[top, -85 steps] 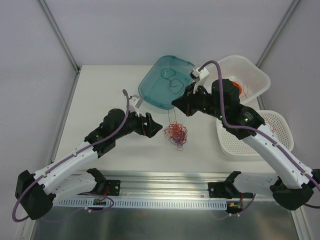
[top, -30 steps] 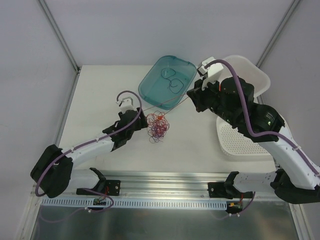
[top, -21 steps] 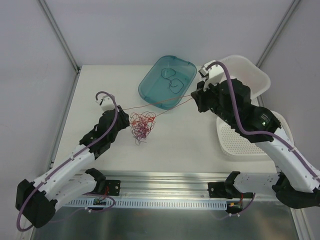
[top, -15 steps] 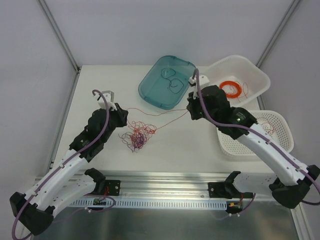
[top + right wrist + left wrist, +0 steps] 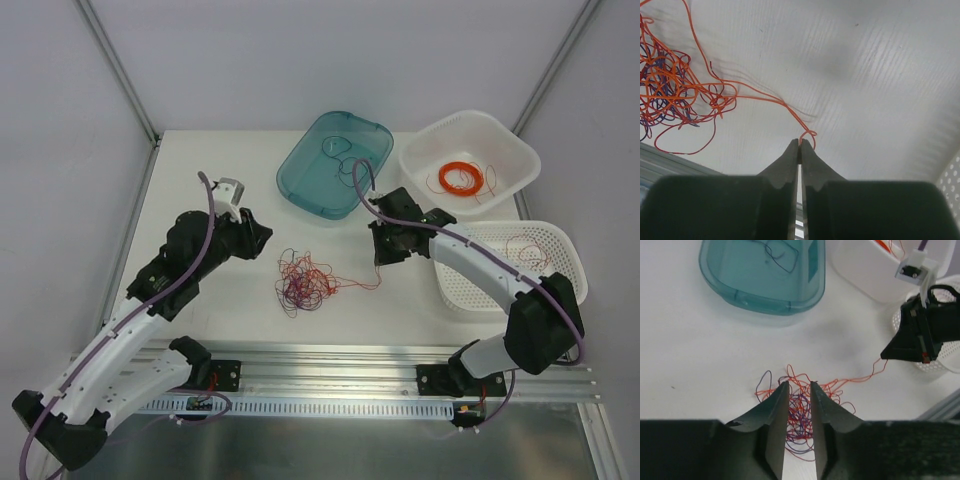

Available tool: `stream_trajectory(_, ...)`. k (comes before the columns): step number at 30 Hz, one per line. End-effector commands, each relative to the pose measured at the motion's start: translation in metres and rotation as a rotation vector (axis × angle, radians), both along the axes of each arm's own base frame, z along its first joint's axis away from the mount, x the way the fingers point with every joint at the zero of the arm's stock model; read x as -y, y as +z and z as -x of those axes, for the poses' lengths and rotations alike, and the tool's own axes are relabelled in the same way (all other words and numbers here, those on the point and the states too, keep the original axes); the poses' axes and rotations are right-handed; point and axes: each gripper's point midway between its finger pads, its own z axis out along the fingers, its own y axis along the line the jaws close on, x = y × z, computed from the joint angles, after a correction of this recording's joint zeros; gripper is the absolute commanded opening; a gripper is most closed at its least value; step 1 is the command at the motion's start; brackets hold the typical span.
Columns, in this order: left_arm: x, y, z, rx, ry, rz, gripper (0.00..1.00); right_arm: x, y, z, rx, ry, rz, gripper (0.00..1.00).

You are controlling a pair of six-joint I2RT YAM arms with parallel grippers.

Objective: Untangle the cables

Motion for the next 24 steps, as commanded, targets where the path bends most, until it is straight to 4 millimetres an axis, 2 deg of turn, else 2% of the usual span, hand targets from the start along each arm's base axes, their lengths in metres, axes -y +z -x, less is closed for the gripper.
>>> stream_trajectory(1, 0.022, -0.031, 0.008, -0.141, -0.108, 0.008, 0.26, -0.01, 0.003, 0.004, -0.044, -0.006, -0.038, 0.06)
stream_trajectory(2, 0.026, -0.043, 0.01, -0.19, -0.108, 0.022, 0.3, -0.004, 0.0, 0.007, -0.064, -0.014, -0.007, 0.12)
stream_trajectory(3, 0.028, -0.049, 0.01, -0.219, -0.107, 0.026, 0.39, -0.001, 0.0, 0.006, -0.058, -0.02, 0.011, 0.17)
stream_trajectory(4, 0.032, -0.062, 0.009, -0.266, -0.116, 0.024, 0.45, 0.0, 0.001, 0.006, -0.057, -0.016, 0.013, 0.28)
stream_trajectory(5, 0.035, -0.069, 0.01, -0.303, -0.115, 0.033, 0.5, -0.002, 0.005, 0.006, -0.043, -0.006, -0.001, 0.34)
stream_trajectory(6, 0.037, -0.078, 0.011, -0.335, -0.113, 0.033, 0.59, -0.006, 0.015, 0.007, -0.012, 0.029, -0.027, 0.4)
stream_trajectory(7, 0.041, -0.089, 0.011, -0.379, -0.118, 0.031, 0.62, -0.009, 0.023, 0.006, 0.013, 0.045, -0.045, 0.5)
stream_trajectory(10, 0.047, -0.115, 0.011, -0.465, -0.103, 0.034, 0.71, -0.023, 0.045, 0.003, 0.09, 0.146, -0.096, 0.6)
stream_trajectory(14, 0.057, -0.136, 0.008, -0.531, -0.09, 0.045, 0.73, -0.06, 0.065, -0.003, 0.159, 0.294, -0.193, 0.63)
stream_trajectory(16, 0.059, -0.148, 0.005, -0.564, -0.076, 0.037, 0.73, -0.08, 0.068, 0.003, 0.15, 0.371, -0.24, 0.64)
stream_trajectory(18, 0.063, -0.152, 0.001, -0.577, -0.07, 0.046, 0.73, -0.102, 0.063, 0.002, 0.137, 0.424, -0.289, 0.64)
stream_trajectory(24, 0.07, -0.173, -0.006, -0.63, -0.056, 0.028, 0.71, -0.141, 0.037, -0.002, 0.084, 0.498, -0.355, 0.64)
